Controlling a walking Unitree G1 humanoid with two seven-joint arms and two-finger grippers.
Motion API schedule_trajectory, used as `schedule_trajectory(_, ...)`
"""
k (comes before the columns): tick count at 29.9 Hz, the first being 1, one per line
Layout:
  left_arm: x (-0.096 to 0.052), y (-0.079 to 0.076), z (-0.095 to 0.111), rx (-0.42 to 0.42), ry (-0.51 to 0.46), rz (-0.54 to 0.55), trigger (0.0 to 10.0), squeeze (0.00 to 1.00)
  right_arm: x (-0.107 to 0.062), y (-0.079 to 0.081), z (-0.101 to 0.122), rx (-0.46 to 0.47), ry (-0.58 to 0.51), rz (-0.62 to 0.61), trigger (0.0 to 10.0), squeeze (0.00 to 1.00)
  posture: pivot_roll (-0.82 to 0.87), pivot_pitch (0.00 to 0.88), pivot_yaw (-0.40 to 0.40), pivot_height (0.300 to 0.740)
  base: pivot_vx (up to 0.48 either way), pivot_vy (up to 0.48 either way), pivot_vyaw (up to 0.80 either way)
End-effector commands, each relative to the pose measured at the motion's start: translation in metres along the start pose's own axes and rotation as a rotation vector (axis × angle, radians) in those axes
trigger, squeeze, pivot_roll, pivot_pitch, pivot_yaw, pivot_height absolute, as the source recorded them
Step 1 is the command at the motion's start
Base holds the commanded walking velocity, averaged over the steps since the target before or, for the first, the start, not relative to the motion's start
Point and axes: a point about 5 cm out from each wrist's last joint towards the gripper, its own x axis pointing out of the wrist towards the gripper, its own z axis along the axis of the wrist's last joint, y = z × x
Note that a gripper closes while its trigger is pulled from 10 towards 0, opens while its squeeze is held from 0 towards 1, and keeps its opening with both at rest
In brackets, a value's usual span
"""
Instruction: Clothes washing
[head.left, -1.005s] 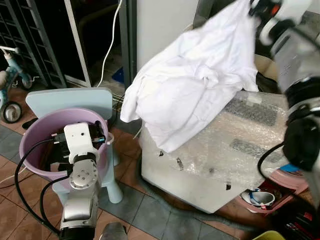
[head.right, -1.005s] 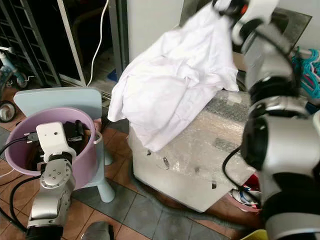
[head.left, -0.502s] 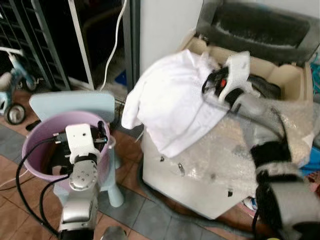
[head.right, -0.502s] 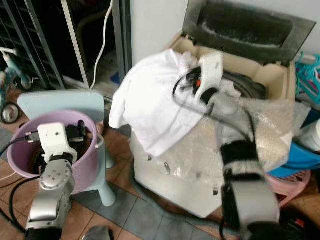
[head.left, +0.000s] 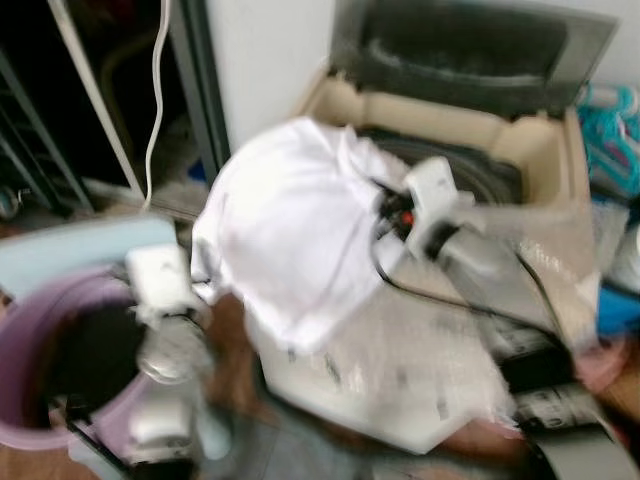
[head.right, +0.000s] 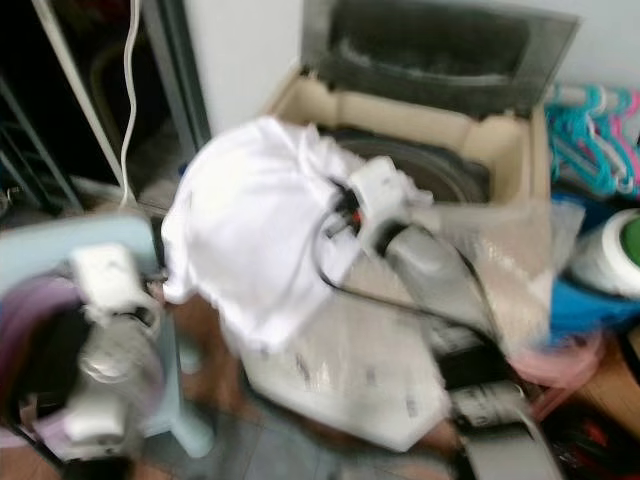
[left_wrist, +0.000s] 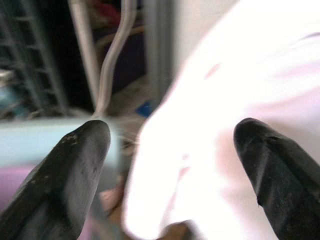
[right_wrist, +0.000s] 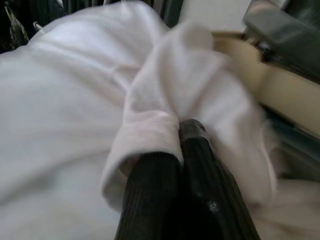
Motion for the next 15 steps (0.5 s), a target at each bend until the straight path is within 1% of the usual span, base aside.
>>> schedule_trajectory(1,0.000,0.016,0.002,0.020,-0.006,0.050,10.0,0.00,0.007,0.008,-0.005,-0.021,0.061,0.021,10.0,0.00,0.00,0.000,-0.032,0.740,0.000,0.000,0.00)
schedule_trajectory(3,-0.001,0.016,0.002,0.020,-0.003,0.052,10.0,0.00,0.007,0.004,-0.002,-0.017,0.060,-0.011,10.0,0.00,0.00,0.000,-0.033,0.740,0.000,0.000,0.00)
schedule_trajectory(4,-0.001,0.016,0.001,0.021,-0.002,0.054,10.0,0.00,0.006,0.004,-0.001,-0.013,0.059,-0.006,10.0,0.77,0.00,0.000,-0.035,0.740,0.000,0.000,0.00)
schedule_trajectory(5,-0.001,0.016,0.001,0.021,-0.002,0.054,10.0,0.00,0.006,0.004,-0.001,-0.013,0.059,-0.006,10.0,0.77,0.00,0.000,-0.035,0.740,0.000,0.000,0.00)
schedule_trajectory(6,-0.002,0.016,0.001,0.021,-0.001,0.055,10.0,0.00,0.005,0.005,0.000,-0.020,0.056,0.008,10.0,0.86,0.00,0.000,-0.035,0.740,0.000,0.000,0.00)
schedule_trajectory(7,-0.002,0.016,0.001,0.021,0.000,0.055,10.0,0.00,0.003,0.006,0.001,-0.045,0.057,0.036,10.0,0.86,0.00,0.000,-0.035,0.740,0.000,0.000,0.00)
schedule_trajectory(8,-0.002,0.016,0.001,0.021,0.000,0.055,10.0,0.00,0.003,0.006,0.001,-0.045,0.057,0.036,10.0,0.86,0.00,0.000,-0.035,0.740,0.000,0.000,0.00)
schedule_trajectory(9,-0.002,0.016,0.001,0.022,0.002,0.056,10.0,0.00,-0.003,0.009,0.003,-0.122,0.054,0.138,10.0,1.00,0.00,0.000,-0.034,0.740,0.000,0.000,0.00)
schedule_trajectory(10,-0.003,0.016,0.001,0.022,0.003,0.057,10.0,0.00,-0.006,0.010,0.004,-0.148,0.054,0.181,10.0,1.00,0.00,0.000,-0.033,0.740,0.000,0.000,0.00)
schedule_trajectory(12,-0.003,0.017,0.001,0.024,0.005,0.056,10.0,0.00,-0.010,0.005,0.005,-0.233,0.068,0.214,10.0,1.00,0.00,0.000,-0.033,0.740,0.000,0.000,0.00)
schedule_trajectory(13,-0.003,0.018,0.000,0.025,0.008,0.056,10.0,0.00,-0.016,-0.002,0.004,-0.382,0.122,0.275,10.0,1.00,0.00,0.000,-0.029,0.740,0.000,0.000,0.00)
schedule_trajectory(14,-0.003,0.018,0.000,0.026,0.010,0.056,10.0,0.00,-0.021,-0.007,0.003,-0.483,0.168,0.327,10.0,1.00,0.00,0.000,-0.029,0.740,0.000,0.000,0.00)
schedule_trajectory(15,-0.003,0.018,0.000,0.026,0.010,0.056,10.0,0.00,-0.021,-0.007,0.003,-0.483,0.168,0.327,10.0,1.00,0.00,0.000,-0.029,0.740,0.000,0.000,0.00)
